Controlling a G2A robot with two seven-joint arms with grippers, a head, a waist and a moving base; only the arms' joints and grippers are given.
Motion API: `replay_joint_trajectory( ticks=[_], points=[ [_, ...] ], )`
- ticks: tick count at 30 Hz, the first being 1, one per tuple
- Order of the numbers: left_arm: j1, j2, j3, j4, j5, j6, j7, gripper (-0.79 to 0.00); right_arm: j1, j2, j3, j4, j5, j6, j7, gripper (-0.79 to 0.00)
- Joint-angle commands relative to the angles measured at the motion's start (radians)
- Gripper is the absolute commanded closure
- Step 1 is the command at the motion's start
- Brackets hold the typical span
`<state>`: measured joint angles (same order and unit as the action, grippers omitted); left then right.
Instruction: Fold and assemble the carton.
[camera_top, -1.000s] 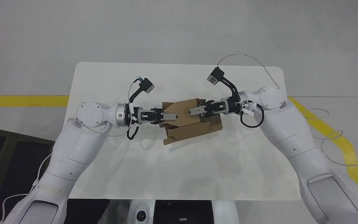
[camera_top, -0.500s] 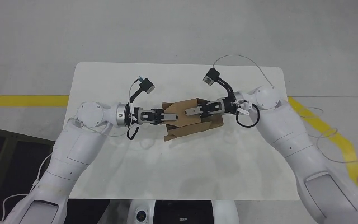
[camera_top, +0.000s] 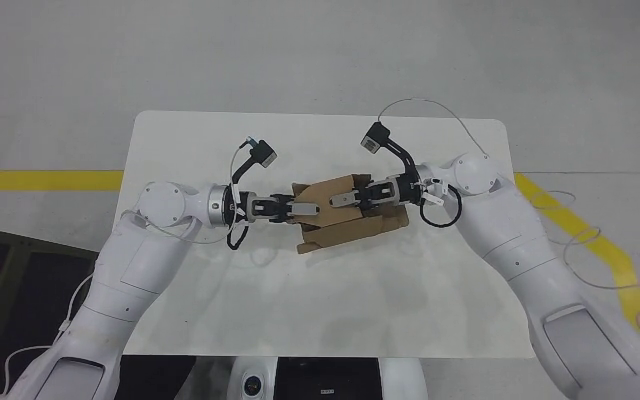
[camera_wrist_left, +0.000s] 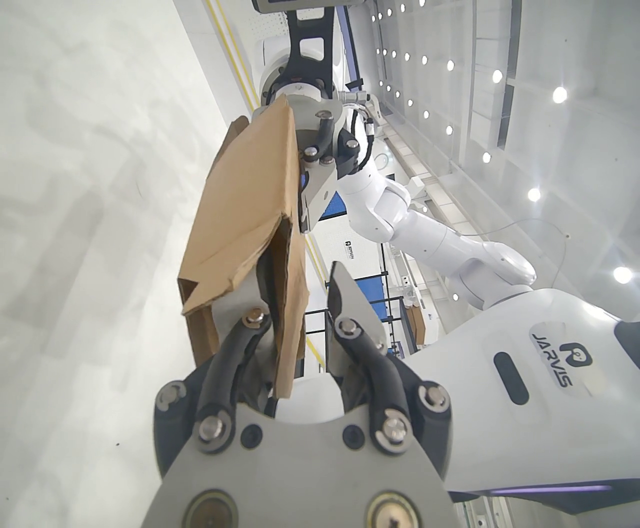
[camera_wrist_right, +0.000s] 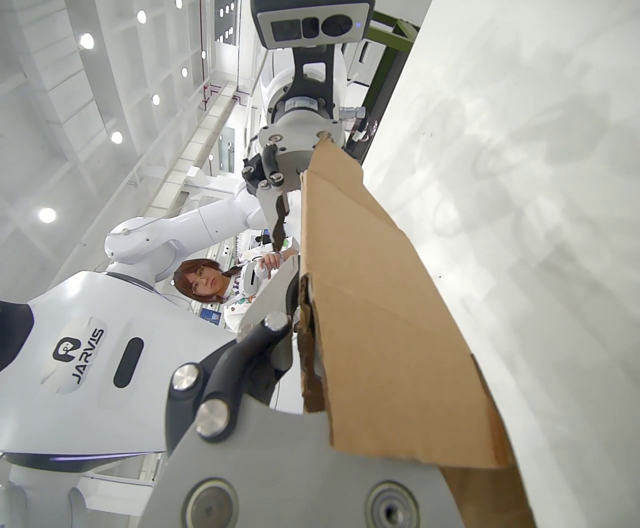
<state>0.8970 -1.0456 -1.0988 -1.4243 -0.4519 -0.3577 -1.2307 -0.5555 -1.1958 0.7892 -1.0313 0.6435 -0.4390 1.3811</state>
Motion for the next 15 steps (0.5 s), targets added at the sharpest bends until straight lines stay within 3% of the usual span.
replay_joint_trajectory(
  ticks=[1,15],
  points=[
    [0.001,0.000,-0.002,-0.001,-0.003,0.000,0.003,-0.785,0.001,0.000,0.001,0.003,-0.003,-0.003,-0.003,0.000],
    [0.015,0.001,-0.029,-0.020,-0.152,0.030,-0.060,-0.785,-0.008,0.002,0.025,0.027,-0.086,-0.071,-0.078,0.000]
  ],
)
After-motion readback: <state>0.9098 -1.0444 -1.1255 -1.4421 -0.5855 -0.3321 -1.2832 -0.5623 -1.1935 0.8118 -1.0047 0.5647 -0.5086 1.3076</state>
